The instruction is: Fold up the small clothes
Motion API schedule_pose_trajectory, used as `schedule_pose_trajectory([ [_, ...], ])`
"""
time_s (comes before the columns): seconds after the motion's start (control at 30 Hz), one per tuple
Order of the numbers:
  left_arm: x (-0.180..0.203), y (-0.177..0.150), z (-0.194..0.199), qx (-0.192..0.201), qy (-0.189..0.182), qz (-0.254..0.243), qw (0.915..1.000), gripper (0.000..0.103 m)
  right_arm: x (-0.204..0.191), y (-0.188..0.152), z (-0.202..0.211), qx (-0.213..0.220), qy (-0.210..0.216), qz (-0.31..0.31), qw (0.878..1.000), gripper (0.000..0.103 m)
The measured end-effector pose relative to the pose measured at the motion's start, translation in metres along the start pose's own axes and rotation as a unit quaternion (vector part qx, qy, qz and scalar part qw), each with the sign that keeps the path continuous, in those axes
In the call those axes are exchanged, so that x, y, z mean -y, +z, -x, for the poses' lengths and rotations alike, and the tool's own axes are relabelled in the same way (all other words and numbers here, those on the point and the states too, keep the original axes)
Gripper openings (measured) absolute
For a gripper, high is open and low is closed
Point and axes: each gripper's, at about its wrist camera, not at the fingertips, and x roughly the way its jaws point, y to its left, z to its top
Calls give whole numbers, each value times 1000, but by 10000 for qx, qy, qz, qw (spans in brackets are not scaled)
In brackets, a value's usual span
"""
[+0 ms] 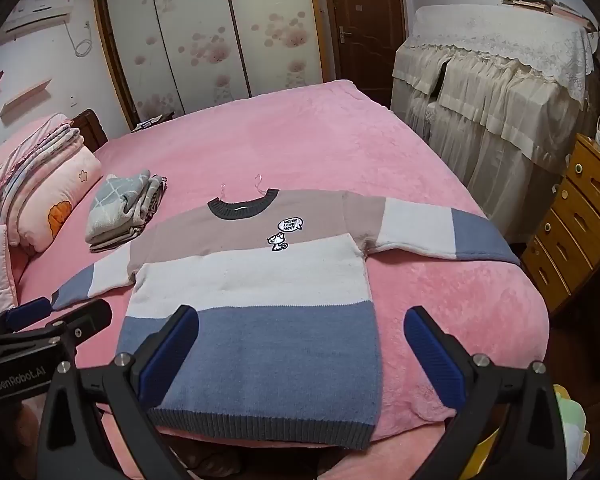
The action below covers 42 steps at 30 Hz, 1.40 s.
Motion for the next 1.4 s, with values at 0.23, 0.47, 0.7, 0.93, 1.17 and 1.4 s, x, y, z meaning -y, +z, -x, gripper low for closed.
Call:
schedule_pose_trajectory([
  [0.23, 0, 0, -1, 58, -28, 12, 10000, 102, 2, 0, 1, 16, 29, -18, 10000, 103],
  [0.47, 6, -1, 2, 157, -85, 9, 9998, 102, 4, 1, 2, 40, 35, -29, 10000, 103],
  [0.7, 7, -2, 7, 193, -135, 51, 9997, 102, 7, 0, 3, 37, 50, -46, 10000, 103],
  [0.93, 4, -3, 6, 138, -162, 135, 9997, 102, -1, 3, 3, 69, 66, -38, 9999, 103],
  [1.17, 2, -5, 4, 70, -97, 199, 9997, 102, -14, 10, 6, 78, 82, -26, 9999, 103],
  [1.4, 3, -8, 5, 160, 11, 210, 9997, 102, -10, 4, 8, 109, 124, -12, 9999, 103],
])
